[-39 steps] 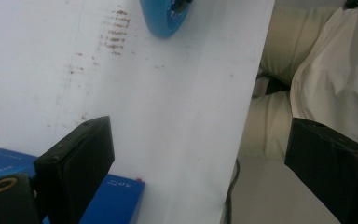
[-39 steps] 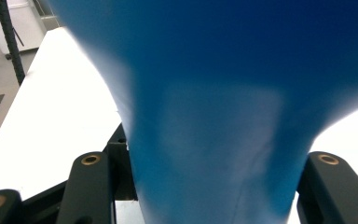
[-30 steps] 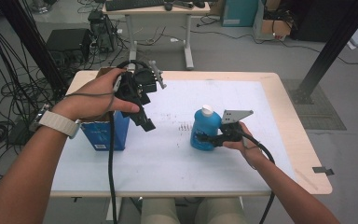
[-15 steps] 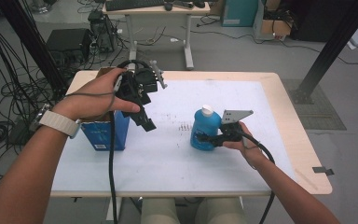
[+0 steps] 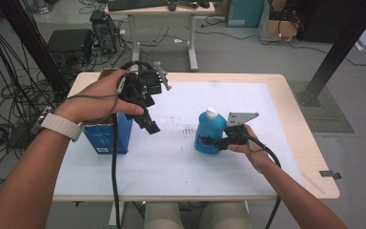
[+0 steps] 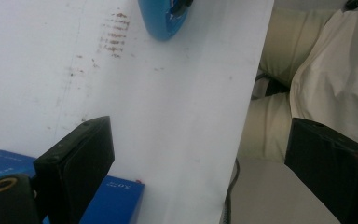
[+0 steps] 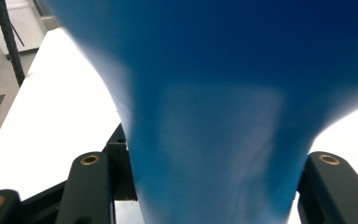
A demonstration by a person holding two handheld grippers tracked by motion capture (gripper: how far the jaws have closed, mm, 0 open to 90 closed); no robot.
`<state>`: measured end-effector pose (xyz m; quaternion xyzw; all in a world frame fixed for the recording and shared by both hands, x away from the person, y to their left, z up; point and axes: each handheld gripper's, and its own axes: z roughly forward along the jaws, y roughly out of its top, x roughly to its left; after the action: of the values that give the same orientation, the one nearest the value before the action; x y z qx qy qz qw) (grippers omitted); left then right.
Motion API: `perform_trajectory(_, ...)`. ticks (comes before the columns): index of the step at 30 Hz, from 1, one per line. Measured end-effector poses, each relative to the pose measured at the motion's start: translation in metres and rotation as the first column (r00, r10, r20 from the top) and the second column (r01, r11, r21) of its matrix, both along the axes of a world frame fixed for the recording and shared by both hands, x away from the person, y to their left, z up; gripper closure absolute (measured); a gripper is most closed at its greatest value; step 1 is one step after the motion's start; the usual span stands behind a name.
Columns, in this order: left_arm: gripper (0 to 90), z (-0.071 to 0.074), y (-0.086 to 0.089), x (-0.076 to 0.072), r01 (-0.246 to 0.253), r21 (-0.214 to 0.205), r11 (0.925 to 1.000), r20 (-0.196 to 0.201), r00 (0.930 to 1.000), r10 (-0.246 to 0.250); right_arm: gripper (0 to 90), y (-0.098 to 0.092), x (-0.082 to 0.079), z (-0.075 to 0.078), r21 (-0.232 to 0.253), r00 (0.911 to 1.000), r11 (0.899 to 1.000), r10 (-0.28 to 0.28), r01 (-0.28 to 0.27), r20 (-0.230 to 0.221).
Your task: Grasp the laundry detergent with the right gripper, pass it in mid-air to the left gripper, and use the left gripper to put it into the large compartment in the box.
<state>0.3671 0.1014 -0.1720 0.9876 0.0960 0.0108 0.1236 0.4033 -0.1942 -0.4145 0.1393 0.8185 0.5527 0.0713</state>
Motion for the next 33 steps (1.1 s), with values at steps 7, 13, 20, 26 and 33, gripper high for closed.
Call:
perform_trajectory(7, 8.3, 0.0007, -0.0004, 0.0004, 0.001, 0.0, 1.0, 0.001, 1.0, -0.001, 42.4, 0.0001, 0.0008, -0.0002, 0.003, 1.0, 1.0, 0.003, -0.003, 0.005)
perform_trajectory(13, 8.3, 0.0011, -0.0006, 0.0001, -0.005, 0.001, 1.0, 0.0, 1.0, 0.005, 42.3, -0.0001, 0.001, -0.0002, 0.003, 1.0, 1.0, 0.002, -0.002, 0.006)
perform_trajectory(20, 8.3, 0.0008, -0.0009, 0.0002, -0.002, 0.001, 1.0, 0.002, 1.0, 0.002, 42.3, 0.0, 0.001, -0.0002, 0.004, 1.0, 1.0, 0.004, -0.004, 0.004)
perform_trajectory(26, 8.3, 0.0009, -0.0008, 0.0001, -0.004, -0.001, 1.0, 0.002, 1.0, 0.004, 42.3, -0.0001, 0.0011, -0.0002, 0.002, 1.0, 1.0, 0.004, -0.004, 0.005)
perform_trajectory(33, 8.3, 0.0011, -0.0013, -0.0001, -0.003, 0.003, 1.0, 0.001, 1.0, 0.003, 42.3, 0.0001, 0.001, -0.0002, 0.003, 1.0, 1.0, 0.005, -0.005, -0.001)
